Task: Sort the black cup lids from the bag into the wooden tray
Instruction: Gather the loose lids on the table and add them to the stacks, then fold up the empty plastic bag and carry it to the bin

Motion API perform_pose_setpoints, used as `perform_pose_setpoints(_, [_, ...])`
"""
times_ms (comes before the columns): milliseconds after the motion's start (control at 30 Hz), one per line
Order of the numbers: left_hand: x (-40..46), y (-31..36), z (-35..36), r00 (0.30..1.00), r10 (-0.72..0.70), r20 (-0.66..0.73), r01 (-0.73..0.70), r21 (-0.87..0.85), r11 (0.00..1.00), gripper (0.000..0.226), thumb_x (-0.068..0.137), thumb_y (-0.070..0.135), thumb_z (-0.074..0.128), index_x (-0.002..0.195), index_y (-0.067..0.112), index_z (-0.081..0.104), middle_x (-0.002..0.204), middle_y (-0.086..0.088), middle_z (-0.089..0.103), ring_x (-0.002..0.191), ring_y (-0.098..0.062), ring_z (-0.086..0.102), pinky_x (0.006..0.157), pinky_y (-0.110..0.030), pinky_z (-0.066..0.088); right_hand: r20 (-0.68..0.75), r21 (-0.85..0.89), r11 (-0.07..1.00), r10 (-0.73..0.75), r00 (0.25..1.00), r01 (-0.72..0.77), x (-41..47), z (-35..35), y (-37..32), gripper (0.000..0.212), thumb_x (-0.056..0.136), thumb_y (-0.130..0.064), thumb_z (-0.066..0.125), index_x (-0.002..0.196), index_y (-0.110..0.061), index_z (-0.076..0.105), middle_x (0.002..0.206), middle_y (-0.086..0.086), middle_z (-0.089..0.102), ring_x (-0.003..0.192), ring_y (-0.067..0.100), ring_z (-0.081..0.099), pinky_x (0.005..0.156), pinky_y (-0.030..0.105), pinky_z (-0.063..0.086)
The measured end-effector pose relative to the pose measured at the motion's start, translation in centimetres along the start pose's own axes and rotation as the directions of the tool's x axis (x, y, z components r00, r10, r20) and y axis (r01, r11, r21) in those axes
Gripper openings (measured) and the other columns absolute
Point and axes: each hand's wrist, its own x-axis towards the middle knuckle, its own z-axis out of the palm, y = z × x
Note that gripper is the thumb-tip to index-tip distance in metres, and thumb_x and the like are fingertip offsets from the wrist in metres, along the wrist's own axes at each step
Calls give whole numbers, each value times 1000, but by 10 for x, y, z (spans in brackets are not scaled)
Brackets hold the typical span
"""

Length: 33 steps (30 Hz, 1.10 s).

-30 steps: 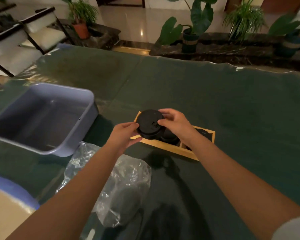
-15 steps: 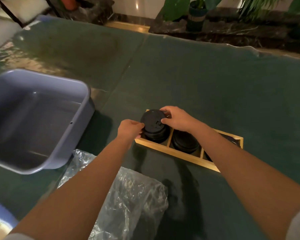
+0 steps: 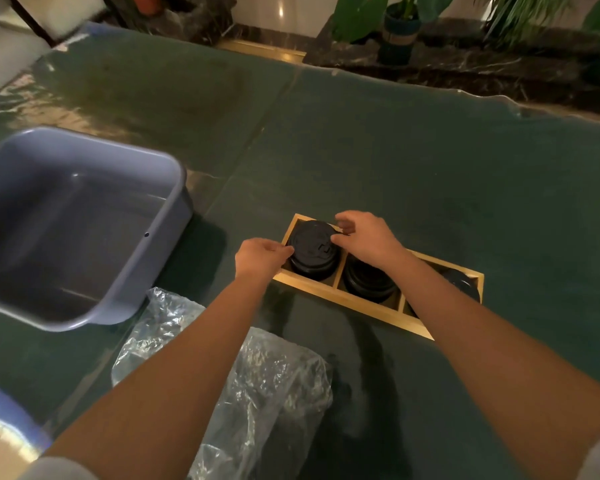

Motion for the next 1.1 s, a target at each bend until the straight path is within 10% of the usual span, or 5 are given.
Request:
perform_pose_setpoints(233, [-47,-1,-52,956,41,291,100,-453,886,28,87,14,60,115,13,57,107,-3,68,98,-16,66,82,-29,51,62,609,791,27,998,-59,-52,-23,-7,31,85,-11,62,116,-14,61,114,3,67,106,13,62,92,28,48])
perform_pose_setpoints(400, [-120,-67,-121,975,120,-189,-196,-466,863,16,88,17,58,101,18,66,93,-1,73,83,-12,70,74,-26,52,134,414,910,-32,990,-27,-88,6,-22,31,83,-28,65,113,-20,62,110,-1,68,93,7,62,70,15,46])
perform_pose_setpoints(533, [-163,-144,-129,808,-132,-575,-61,-305,950,28,82,31,62,99,9,65,95,-8,65,84,-25,61,76,-34,49,334,148,989,-31,942,-20,-104,55,-38,73,73,-50,69,134,-18,45,140,5,49,124,18,48,96,30,40])
perform_pose_setpoints(700, [-179,-172,-99,896,-442,47,323,-753,573,45,82,33,66,116,6,55,89,-12,67,65,-21,66,56,-30,54,426,119,973,130,896,-197,-139,98,-34,78,76,-33,71,141,-16,31,145,11,39,123,28,50,93,37,48])
perform_pose_setpoints(1100, [-149,-64,-115,998,-18,66,66,-843,533,33,83,48,59,61,23,57,46,7,53,40,-7,49,45,-20,39,63,636,766,70,996,-94,-180,-7,-31,49,77,-10,70,123,-17,54,80,-4,67,59,7,57,51,17,47])
